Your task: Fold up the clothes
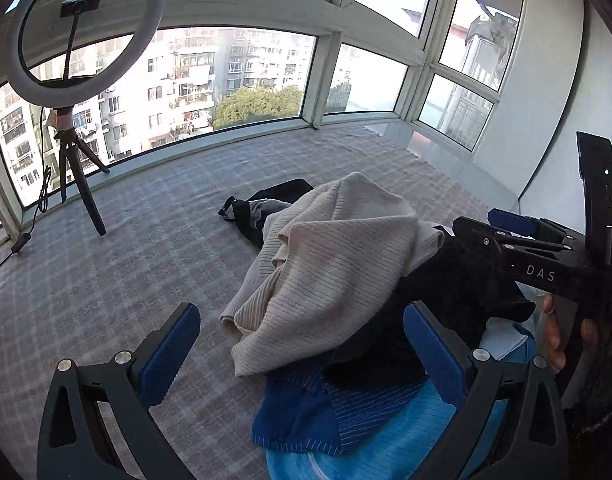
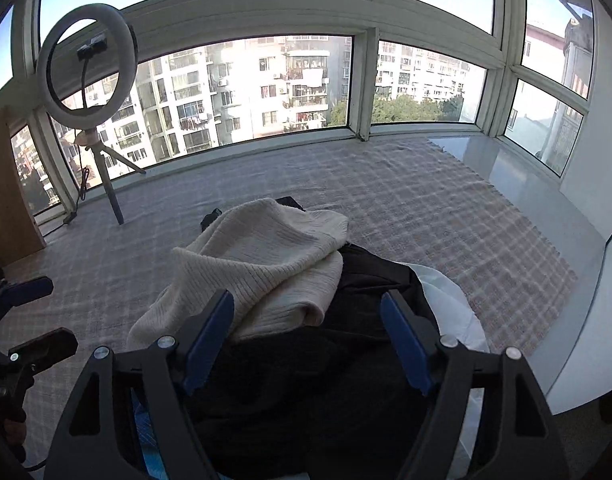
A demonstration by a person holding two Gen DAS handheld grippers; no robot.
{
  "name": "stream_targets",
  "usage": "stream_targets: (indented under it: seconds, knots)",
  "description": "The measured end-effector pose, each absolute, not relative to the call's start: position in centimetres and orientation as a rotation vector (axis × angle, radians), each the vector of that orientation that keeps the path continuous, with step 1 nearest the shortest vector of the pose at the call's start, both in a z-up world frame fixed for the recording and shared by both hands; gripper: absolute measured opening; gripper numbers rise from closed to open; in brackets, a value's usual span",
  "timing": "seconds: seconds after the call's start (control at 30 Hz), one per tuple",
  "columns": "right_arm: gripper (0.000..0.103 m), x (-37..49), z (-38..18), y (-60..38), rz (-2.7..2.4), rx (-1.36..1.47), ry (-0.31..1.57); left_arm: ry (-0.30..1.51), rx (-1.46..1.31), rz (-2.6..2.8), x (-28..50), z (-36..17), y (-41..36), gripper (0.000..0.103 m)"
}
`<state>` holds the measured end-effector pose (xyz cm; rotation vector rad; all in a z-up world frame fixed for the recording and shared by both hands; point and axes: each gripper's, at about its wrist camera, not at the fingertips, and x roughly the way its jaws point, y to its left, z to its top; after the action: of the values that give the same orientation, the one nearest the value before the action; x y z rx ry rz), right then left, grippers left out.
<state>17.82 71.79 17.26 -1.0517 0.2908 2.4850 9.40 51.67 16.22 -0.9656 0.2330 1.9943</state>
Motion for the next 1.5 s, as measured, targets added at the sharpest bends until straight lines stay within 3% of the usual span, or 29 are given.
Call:
stream_targets:
  seconds: [0.03, 0.17, 0.2, 0.23, 0.27, 0.33, 0.37, 0.43, 0.47, 0.6, 0.63, 0.7, 0.77, 0.9, 1.03, 1.13, 1.23, 1.33, 1.4, 1.5]
  knots:
    - [0.062, 16.9, 16.5, 72.9, 2.495, -1.087, 0.33, 0.245, -0.983, 1.978, 9.0, 15.5, 53.3, 0.102]
    - [0.06, 14.0, 13.0, 76.1, 2.517, -1.247, 0.599, 0.278, -1.073, 1.925, 7.2, 12.1, 57.8, 0.097]
    - [0.06, 13.6, 12.4, 76.5, 2.524, -1.266, 0.643, 0.277, -1.102, 1.908, 6.7, 11.3, 58.5, 0.087]
    - [0.058, 13.0, 12.0, 76.7, 2.538, -1.281, 0.665, 0.276, -1.132, 1.891, 6.3, 10.4, 59.2, 0.067]
    - [0.055, 12.6, 11.7, 76.7, 2.556, -1.295, 0.681, 0.245, -1.167, 1.864, 5.8, 9.6, 59.5, 0.057]
    - [0.032, 12.2, 11.7, 76.6, 2.604, -1.304, 0.712, 0.138, -1.205, 1.818, 5.1, 9.0, 59.1, 0.023]
    - [0.03, 12.1, 12.0, 76.5, 2.631, -1.29, 0.711, 0.119, -1.193, 1.818, 5.0, 9.4, 58.6, 0.017]
    - [0.015, 12.2, 13.5, 75.6, 2.7, -1.236, 0.67, 0.123, -1.142, 1.848, 5.2, 10.9, 57.5, 0.014]
    - [0.013, 12.3, 14.4, 75.2, 2.73, -1.209, 0.661, 0.113, -1.112, 1.866, 5.2, 12.0, 56.6, 0.013]
    - [0.011, 11.6, 19.6, 73.1, 2.866, -1.095, 0.697, 0.027, -0.98, 1.941, 4.5, 18.4, 52.0, 0.011]
    - [0.011, 11.4, 21.1, 72.3, 2.906, -1.064, 0.701, 0.012, -0.932, 1.972, 4.3, 20.4, 50.5, 0.004]
    - [0.01, 11.1, 24.0, 69.9, 2.99, -1.009, 0.681, -0.016, -0.832, 2.03, 4.0, 24.0, 46.9, 0.003]
    - [0.004, 10.8, 26.9, 67.1, 3.078, -0.947, 0.653, -0.031, -0.745, 2.086, 3.9, 27.2, 42.8, 0.003]
    - [0.004, 9.5, 30.5, 59.5, 3.266, -0.922, 0.597, -0.074, -0.683, 2.233, 2.6, 30.2, 33.1, 0.003]
    - [0.004, 6.3, 30.1, 50.4, 3.446, -1.135, 0.793, -0.083, -0.713, 2.479, 1.6, 28.8, 22.2, 0.002]
    - [0.01, 4.3, 28.2, 44.7, 3.409, -1.423, 0.706, 0.005, -0.819, 2.66, 1.3, 25.9, 14.1, 0.004]
    - [0.018, 4.1, 24.8, 46.0, 3.264, -1.427, 0.728, 0.078, -1.086, 2.726, 0.3, 21.5, 8.0, 0.004]
    - [0.031, 4.8, 20.1, 48.3, 3.069, -1.46, 0.607, 0.145, -1.237, 2.672, 0.6, 17.4, 6.4, 0.005]
    - [0.031, 4.9, 16.7, 48.4, 2.983, -1.549, 0.553, 0.178, -1.239, 2.648, 1.6, 15.9, 6.5, 0.005]
    - [0.031, 4.0, 12.0, 46.2, 2.942, -1.671, 0.476, 0.147, -1.245, 2.581, 2.4, 14.7, 6.6, 0.014]
